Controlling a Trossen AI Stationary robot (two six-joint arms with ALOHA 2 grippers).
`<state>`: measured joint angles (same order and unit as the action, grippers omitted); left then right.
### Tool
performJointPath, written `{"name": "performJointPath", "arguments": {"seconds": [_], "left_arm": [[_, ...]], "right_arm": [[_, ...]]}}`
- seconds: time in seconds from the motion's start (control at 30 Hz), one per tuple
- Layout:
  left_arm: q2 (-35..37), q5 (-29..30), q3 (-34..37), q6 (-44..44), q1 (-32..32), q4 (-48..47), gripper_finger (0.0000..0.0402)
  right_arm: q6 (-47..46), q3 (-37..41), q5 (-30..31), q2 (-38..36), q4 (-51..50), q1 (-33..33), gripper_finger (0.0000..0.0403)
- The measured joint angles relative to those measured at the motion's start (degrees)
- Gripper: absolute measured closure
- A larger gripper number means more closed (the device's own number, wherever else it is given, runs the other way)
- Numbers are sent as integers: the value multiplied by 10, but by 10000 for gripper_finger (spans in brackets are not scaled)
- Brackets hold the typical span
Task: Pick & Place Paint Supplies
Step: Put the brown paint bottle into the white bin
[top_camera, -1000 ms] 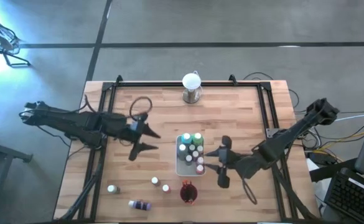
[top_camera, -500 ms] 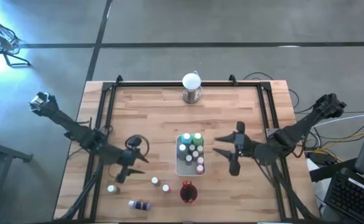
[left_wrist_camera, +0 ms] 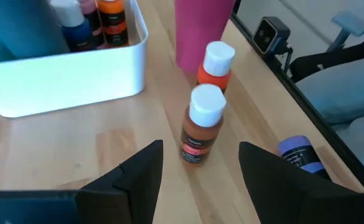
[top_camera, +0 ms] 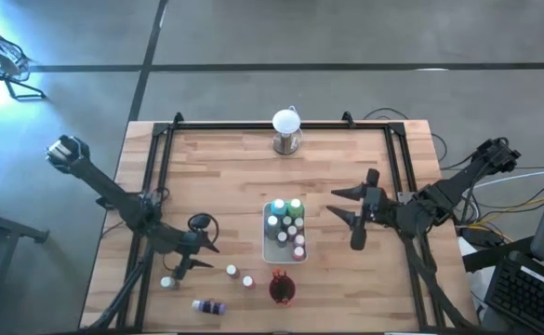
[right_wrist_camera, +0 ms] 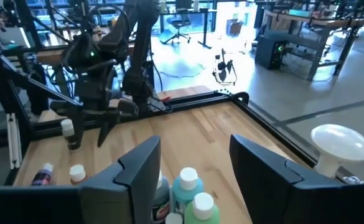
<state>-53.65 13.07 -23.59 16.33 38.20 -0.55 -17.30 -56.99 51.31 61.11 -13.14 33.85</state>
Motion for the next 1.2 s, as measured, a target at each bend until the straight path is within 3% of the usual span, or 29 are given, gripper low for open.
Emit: {"name": "performJointPath", "arguments": {"seconds": [0.23,0.4,0.7,1.2], "left_arm": [[-3,-16,71,4,0,116,186],[-31,-16,88,4,0,141,186],[-147,-26,83,-23,0,240,186],[-323,-45,15,-92,0,300,186]], "right_arm": [[0,0,12,0,0,0,230],[0,-1,25,0,0,0,222],[13,-18,29,0,1,0,202],[23,-25,28,0,0,0,225]]}}
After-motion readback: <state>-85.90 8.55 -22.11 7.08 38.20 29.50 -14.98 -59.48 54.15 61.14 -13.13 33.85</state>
